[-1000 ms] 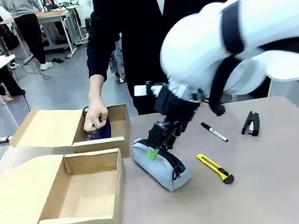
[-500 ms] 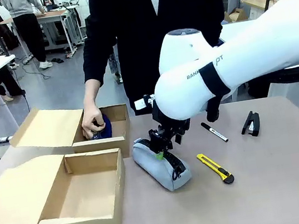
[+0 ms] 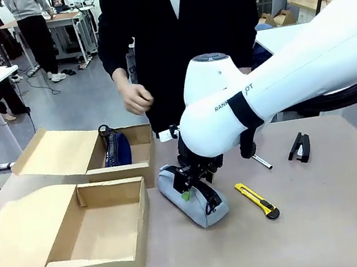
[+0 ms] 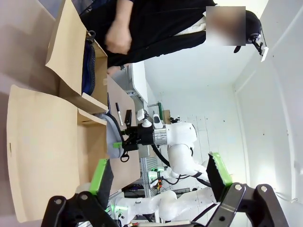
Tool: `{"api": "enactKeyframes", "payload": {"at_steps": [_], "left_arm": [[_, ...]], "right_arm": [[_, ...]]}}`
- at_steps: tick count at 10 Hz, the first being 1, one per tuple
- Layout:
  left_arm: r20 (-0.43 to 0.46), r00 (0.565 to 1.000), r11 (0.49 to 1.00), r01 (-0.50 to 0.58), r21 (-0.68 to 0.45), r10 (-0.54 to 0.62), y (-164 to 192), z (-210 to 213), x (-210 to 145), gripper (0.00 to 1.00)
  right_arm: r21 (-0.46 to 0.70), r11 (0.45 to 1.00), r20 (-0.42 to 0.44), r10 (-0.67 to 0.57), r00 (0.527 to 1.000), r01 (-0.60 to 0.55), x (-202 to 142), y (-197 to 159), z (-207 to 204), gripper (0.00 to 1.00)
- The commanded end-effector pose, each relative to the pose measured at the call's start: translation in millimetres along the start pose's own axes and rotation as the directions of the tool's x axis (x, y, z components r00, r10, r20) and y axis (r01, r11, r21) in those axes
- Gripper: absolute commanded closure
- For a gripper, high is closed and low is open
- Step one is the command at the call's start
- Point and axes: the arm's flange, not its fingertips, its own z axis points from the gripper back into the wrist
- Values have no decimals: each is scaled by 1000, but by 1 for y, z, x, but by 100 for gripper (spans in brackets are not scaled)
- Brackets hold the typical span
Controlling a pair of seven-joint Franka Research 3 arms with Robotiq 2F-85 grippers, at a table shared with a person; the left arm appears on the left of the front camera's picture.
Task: Place items inside the box.
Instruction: Pick up a Pencil pouch or Stapler and place it inside the Mailer Box closest to the robot.
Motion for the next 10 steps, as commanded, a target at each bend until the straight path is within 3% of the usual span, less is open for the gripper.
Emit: {"api": "enactKeyframes", "payload": {"at_steps": [1,2,3,4,5,6,10], "left_arm": [[2,1000,1000,21,-15,-21,-1,1,-1,0],[2,1000,1000,21,-15,-21,-1,1,-1,0],[2,1000,1000,21,-15,-21,-1,1,-1,0],[2,1000,1000,21,-15,-21,-1,1,-1,0],[2,1000,1000,21,-15,-21,-1,1,-1,0],[2,1000,1000,21,-15,-21,-1,1,-1,0],[2,1000,1000,21,-15,-21,-1,1,-1,0]], "right_arm": [[-39,999,12,1,1000,-1,0,5,-3,0],[-10,1000,7,13,1000,-13,-3,5,-1,60],[7,1000,4,6,1000,-6,-4,5,0,60],[12,1000,-1,5,1000,-5,-4,4,0,100],[12,1000,-1,2,1000,-2,-4,4,-2,65],[14,1000,4,-3,1000,2,-3,4,-3,100],[37,998,7,-45,999,45,-11,-1,15,100]]}}
